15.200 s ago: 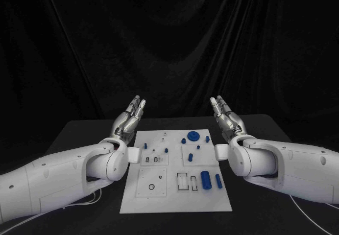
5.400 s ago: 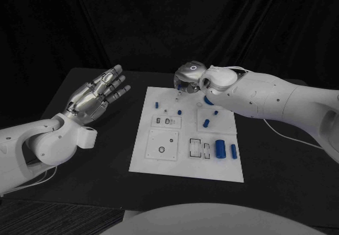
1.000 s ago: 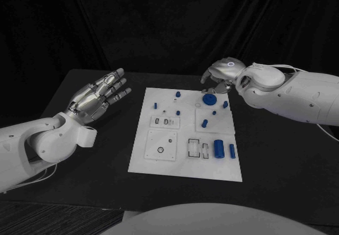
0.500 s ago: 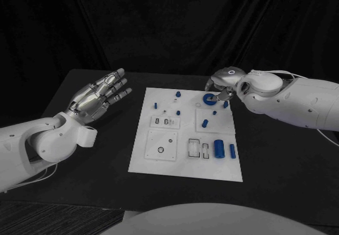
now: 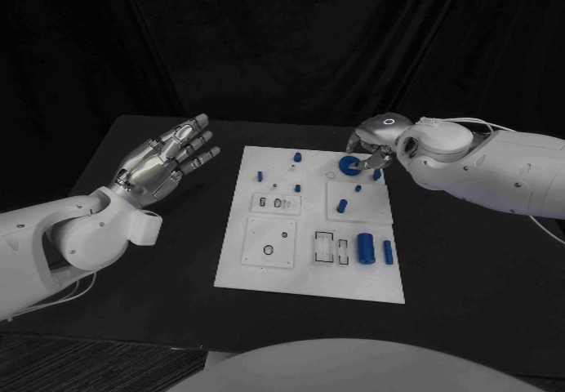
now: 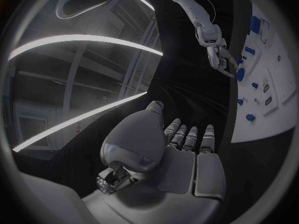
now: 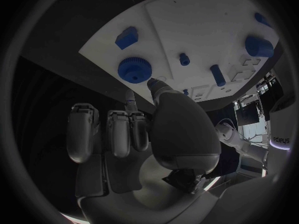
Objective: Assemble the parts on the task board
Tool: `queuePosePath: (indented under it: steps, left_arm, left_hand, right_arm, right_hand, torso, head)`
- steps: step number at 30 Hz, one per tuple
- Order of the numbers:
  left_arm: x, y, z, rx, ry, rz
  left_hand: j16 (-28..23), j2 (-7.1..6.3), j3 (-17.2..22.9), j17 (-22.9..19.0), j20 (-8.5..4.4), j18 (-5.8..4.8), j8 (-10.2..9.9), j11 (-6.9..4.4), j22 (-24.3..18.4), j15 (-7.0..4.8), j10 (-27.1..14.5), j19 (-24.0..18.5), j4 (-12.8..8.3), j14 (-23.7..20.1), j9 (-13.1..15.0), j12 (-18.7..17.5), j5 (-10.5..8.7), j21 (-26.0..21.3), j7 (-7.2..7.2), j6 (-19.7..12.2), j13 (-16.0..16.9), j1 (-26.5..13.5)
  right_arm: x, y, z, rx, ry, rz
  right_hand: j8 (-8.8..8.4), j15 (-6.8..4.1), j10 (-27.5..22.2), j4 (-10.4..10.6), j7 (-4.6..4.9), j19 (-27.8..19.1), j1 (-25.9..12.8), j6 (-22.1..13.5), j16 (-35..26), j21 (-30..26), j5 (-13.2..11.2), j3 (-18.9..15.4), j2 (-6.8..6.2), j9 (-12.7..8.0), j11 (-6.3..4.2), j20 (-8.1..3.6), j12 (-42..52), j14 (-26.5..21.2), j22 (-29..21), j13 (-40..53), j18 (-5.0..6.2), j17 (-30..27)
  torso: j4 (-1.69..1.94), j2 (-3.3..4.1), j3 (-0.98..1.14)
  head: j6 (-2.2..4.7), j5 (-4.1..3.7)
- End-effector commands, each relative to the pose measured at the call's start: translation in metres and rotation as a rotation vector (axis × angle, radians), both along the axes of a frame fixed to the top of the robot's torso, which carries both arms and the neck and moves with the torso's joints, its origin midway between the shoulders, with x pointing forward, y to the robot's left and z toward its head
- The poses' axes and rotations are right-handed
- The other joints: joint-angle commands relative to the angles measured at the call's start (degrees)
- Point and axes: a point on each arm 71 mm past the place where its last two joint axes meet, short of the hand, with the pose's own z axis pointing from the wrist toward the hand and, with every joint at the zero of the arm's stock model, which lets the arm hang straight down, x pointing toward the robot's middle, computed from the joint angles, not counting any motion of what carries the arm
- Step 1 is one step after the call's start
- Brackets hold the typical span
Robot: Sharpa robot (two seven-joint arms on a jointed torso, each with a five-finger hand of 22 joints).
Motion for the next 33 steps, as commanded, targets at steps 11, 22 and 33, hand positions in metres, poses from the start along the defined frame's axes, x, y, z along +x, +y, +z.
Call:
queuePosePath:
  steps: [11, 22, 33]
  left_arm:
    - [-0.001, -0.001, 0.001, -0.014, -0.007, -0.015]
    - [-0.001, -0.001, 0.001, -0.014, -0.006, -0.015]
    - [-0.001, -0.001, 0.001, -0.013, -0.005, -0.016]
  left_hand:
    - [0.9, 0.04, 3.4, 0.1, 0.2, -0.01, 0.8, 0.49, 0.0, 0.68, -0.1, 0.4, -0.7, 0.0, 0.8, 1.3, 0.8, 0.5, 0.11, 0.5, 0.3, 1.4]
    - [0.9, 0.04, 3.4, 0.1, 0.2, -0.01, 0.8, 0.49, 0.0, 0.68, -0.1, 0.4, -0.7, 0.0, 0.8, 1.3, 0.8, 0.5, 0.11, 0.5, 0.3, 1.4]
    - [0.9, 0.03, 3.5, 0.1, 0.24, -0.02, 0.8, 0.5, 0.0, 0.73, -0.1, 0.4, -0.7, 0.0, 0.8, 1.4, 0.83, 0.5, 0.09, 0.5, 0.3, 1.4]
  right_arm:
    - [0.004, -0.009, -0.007, -0.03, 0.019, -0.062]
    - [0.007, -0.006, -0.013, -0.035, 0.025, -0.06]
    - [0.01, -0.001, -0.016, -0.04, 0.036, -0.045]
  right_hand:
    - [-0.61, -0.08, 6.4, 0.4, 0.12, 1.4, 1.7, -0.9, 1.1, 1.5, -0.8, 1.0, -1.04, -0.6, -0.01, -0.34, 1.0, 6.2, 11.2, 15.1, -0.24, 15.1]
    - [-0.55, -0.04, 6.4, 0.6, 0.16, 1.4, 1.5, -1.0, 1.1, 1.4, -2.4, 0.8, -1.08, -0.5, 0.04, -0.3, 1.0, 6.2, 11.2, 15.1, -0.22, 15.1]
    - [-0.34, -0.07, 6.4, 0.4, -0.06, 1.4, 1.7, -0.8, 1.1, 1.4, -2.6, 1.0, -0.33, -0.4, -0.06, -0.28, 1.0, 6.2, 11.3, 15.1, -0.22, 15.1]
  torso:
    - [-0.02, -0.01, -0.04]
    - [0.0, -0.02, -0.02]
    - [-0.01, 0.01, -0.01]
  head:
    - [0.0, 0.26]
    - [0.0, 0.52]
    - [0.0, 0.42]
